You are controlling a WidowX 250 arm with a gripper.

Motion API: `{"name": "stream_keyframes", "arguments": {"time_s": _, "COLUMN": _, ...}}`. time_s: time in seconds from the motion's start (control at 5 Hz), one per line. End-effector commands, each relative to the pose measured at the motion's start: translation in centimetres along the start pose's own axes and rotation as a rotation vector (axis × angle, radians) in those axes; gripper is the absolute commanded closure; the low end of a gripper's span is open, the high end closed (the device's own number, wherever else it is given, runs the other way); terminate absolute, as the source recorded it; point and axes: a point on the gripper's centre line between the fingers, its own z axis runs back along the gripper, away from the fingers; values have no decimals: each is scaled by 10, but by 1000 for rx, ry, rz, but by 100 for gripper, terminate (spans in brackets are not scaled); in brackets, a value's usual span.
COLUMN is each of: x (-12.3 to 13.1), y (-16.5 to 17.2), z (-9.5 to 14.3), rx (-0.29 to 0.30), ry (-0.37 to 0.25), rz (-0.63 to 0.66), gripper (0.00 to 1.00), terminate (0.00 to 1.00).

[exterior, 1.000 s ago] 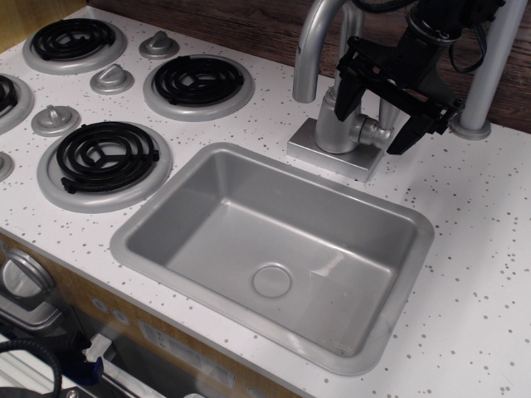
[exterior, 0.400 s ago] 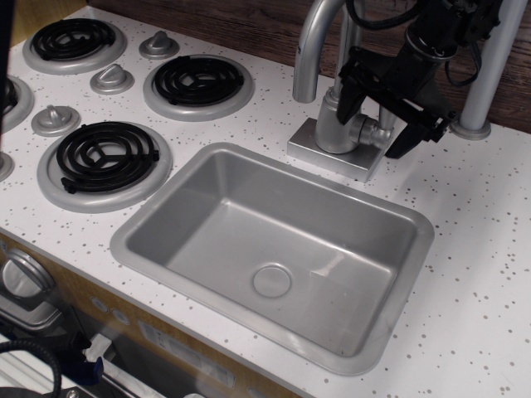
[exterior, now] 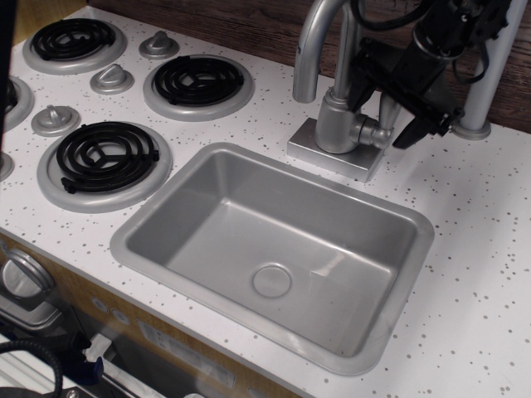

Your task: Lever vertical to front

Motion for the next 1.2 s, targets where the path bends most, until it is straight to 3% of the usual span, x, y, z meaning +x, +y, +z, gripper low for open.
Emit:
{"name": "stream_keyframes", "arguments": {"time_s": 0.0, "x": 20, "y": 4, "z": 28, "rx": 11, "ry": -83, "rz": -25, "gripper": 0, "terminate": 0}}
{"name": "stream_keyframes", "arguments": {"time_s": 0.2, "x": 24, "y": 3, "z": 28, "rx": 11, "ry": -90, "rz": -37, "gripper": 0, "terminate": 0}}
{"name": "stream_keyframes", "arguments": {"time_s": 0.4, "x": 25, "y": 3, "z": 27, "rx": 8, "ry": -86, "rz": -37, "gripper": 100, "terminate": 0}}
{"name": "stream_keyframes", "arguments": {"time_s": 0.6, "x": 21, "y": 2, "z": 25, "rx": 4, "ry": -76, "rz": -23, "gripper": 100, "terminate": 0}}
{"name": "stream_keyframes", "arguments": {"time_s": 0.8, "x": -1, "y": 1, "z": 21, "rx": 0, "ry": 13, "rz": 19, "gripper": 100, "terminate": 0}}
{"name": "stream_keyframes", "arguments": {"time_s": 1.0, "x": -14, "y": 2, "z": 18, "rx": -18, "ry": 159, "rz": 11, "gripper": 100, "terminate": 0}}
